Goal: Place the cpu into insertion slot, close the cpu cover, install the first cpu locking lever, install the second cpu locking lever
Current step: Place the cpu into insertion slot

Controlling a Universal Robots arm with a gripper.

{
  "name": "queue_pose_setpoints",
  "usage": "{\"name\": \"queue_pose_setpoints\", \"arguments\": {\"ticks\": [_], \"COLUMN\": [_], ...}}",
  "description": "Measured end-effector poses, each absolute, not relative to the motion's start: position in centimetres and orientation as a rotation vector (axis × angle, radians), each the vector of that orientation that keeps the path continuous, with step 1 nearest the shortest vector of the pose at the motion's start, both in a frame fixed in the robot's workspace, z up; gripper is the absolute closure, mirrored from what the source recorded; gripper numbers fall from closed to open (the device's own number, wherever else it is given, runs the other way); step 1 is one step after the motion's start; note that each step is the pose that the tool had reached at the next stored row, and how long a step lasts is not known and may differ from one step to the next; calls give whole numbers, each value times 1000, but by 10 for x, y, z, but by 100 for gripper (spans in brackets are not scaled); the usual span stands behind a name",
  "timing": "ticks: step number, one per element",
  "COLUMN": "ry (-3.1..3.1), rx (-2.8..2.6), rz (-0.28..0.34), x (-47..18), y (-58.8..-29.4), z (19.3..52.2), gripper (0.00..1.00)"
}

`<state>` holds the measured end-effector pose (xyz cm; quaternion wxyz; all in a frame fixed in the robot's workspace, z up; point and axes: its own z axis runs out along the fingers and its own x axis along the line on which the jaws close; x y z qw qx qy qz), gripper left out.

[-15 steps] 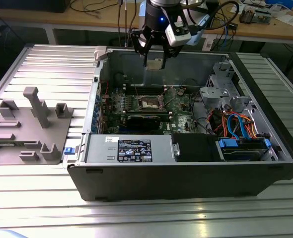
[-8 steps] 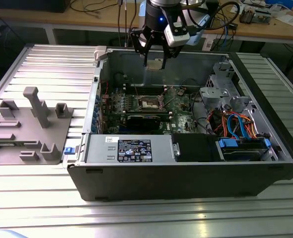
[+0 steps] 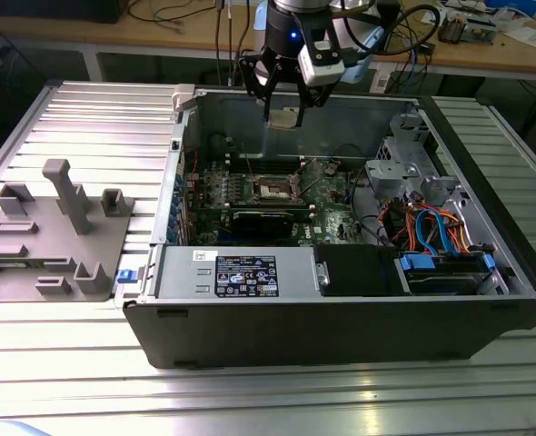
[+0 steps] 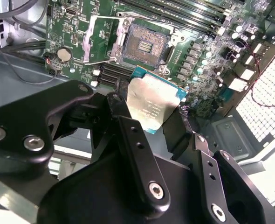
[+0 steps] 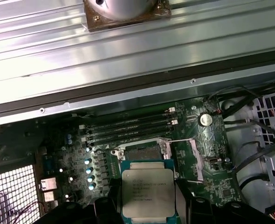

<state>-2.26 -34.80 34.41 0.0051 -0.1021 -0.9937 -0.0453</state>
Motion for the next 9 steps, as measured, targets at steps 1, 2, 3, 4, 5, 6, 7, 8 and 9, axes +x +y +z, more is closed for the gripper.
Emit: {"name": "queue_pose_setpoints", "arguments": {"ticks": [1,2,3,4,5,6,7,8,9], "ry": [-3111,-3110,-3109,-3109,-3108,-3106,-3106,-3105,-3104], "rx": [-329,-343,-350,-360,-373,-384,-393,-400,-406], "rz": [-142,-142,-142,-142,-142,-142,-142,-142,-142], "x": [-23,-23,-23,-23,-23,-23,-23,-23,-23], "y": [-348,-348,-348,-348,-348,-348,-348,-348,-348], "z": [344,344,344,344,344,344,344,344,344], "gripper": [46,46,46,46,46,46,46,46,46]}}
